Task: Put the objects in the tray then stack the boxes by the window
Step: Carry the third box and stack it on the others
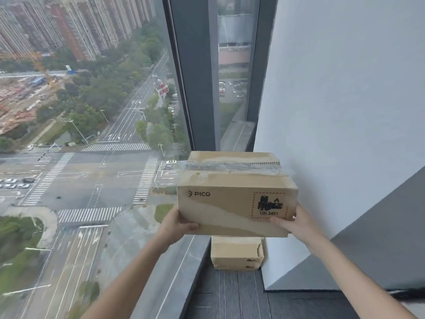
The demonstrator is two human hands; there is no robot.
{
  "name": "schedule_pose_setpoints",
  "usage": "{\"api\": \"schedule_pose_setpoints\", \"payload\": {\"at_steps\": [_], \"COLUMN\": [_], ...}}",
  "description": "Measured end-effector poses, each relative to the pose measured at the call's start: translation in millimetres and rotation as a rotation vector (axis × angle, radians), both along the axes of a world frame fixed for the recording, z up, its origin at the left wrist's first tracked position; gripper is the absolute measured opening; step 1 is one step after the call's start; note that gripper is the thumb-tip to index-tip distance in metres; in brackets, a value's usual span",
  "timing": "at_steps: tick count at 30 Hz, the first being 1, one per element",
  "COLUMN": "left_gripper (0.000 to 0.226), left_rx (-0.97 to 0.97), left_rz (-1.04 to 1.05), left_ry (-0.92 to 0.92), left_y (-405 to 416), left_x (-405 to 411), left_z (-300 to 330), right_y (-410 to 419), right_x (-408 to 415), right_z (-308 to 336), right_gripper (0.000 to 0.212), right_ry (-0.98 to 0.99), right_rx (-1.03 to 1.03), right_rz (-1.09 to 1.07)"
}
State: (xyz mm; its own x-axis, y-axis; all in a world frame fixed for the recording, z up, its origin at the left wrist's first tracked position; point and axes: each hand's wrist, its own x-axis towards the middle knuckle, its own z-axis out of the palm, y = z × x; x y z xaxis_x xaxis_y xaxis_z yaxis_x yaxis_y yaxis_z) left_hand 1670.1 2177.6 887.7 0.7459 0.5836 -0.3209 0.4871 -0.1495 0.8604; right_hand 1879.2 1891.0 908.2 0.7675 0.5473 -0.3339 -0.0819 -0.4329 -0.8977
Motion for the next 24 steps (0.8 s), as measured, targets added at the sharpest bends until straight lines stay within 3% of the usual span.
{"api": "schedule_pose_setpoints", "payload": {"at_steps": [4,9,12,14,20,24], "left_gripper": [0.053,0.049,0.054,0.054,0.045,0.041], "left_rx": [-0.028,-0.086,-0.086,-0.066,-0.008,0.024], "left_rz": [-0.056,-0.093,-0.098,-0.080,0.000,0.042], "left_ry": [0.056,0.188,0.238,0.269,0.297,0.271], "left_y": [25.0,48.5,53.5,54.5,41.5,31.5], "left_x": [35.1,68.8,80.3,88.1,107.7,107.2], "left_z": [-64.3,-162.8,-226.8,-272.9,-401.1,-486.3], "right_y": [28.2,46.4,50.6,54.4,56.8,47.5], "right_x": [21.6,51.3,66.7,77.1,103.9,99.5], "right_z": [-61.0,-155.3,-220.2,-263.8,-395.5,-487.1], "right_gripper": [0.052,0.074,0.071,0.062,0.073,0.067], "right_ry": [0.092,0.198,0.263,0.258,0.189,0.155], "right_rx": [-0.069,-0.177,-0.207,-0.201,-0.198,-0.205], "right_rz": [-0.047,-0.040,-0.059,-0.067,-0.077,-0.112]}}
